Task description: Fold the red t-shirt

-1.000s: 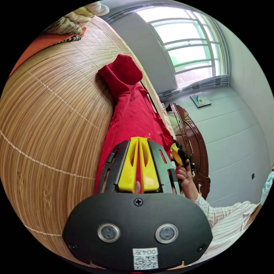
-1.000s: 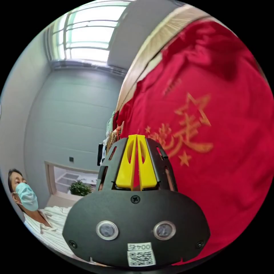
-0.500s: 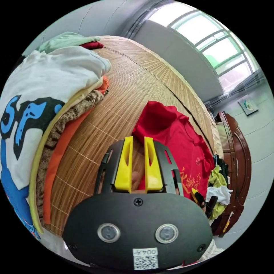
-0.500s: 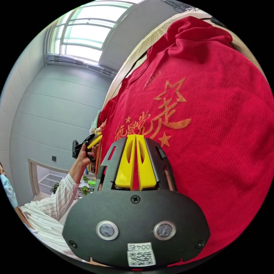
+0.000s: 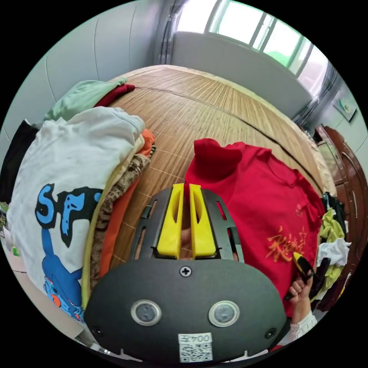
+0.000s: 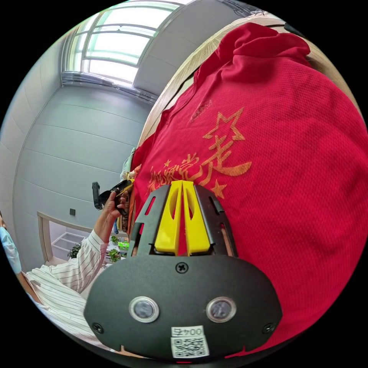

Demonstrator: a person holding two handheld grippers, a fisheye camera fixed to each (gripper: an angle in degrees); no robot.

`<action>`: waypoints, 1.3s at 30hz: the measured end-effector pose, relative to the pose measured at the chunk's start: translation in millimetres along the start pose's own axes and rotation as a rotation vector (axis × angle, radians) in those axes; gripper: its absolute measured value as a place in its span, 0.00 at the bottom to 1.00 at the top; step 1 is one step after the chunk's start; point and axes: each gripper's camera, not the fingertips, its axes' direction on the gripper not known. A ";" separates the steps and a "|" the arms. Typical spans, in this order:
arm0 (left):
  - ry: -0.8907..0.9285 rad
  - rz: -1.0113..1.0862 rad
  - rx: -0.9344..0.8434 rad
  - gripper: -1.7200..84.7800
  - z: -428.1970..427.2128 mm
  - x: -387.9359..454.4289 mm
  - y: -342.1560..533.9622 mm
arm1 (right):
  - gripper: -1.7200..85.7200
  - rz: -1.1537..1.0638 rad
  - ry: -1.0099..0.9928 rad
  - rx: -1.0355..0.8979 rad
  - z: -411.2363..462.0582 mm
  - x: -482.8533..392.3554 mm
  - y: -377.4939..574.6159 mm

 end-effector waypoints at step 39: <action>0.287 -0.139 -0.056 0.15 -27.6 -54.2 10.6 | 0.01 -0.010 0.005 0.007 -9.8 1.4 6.4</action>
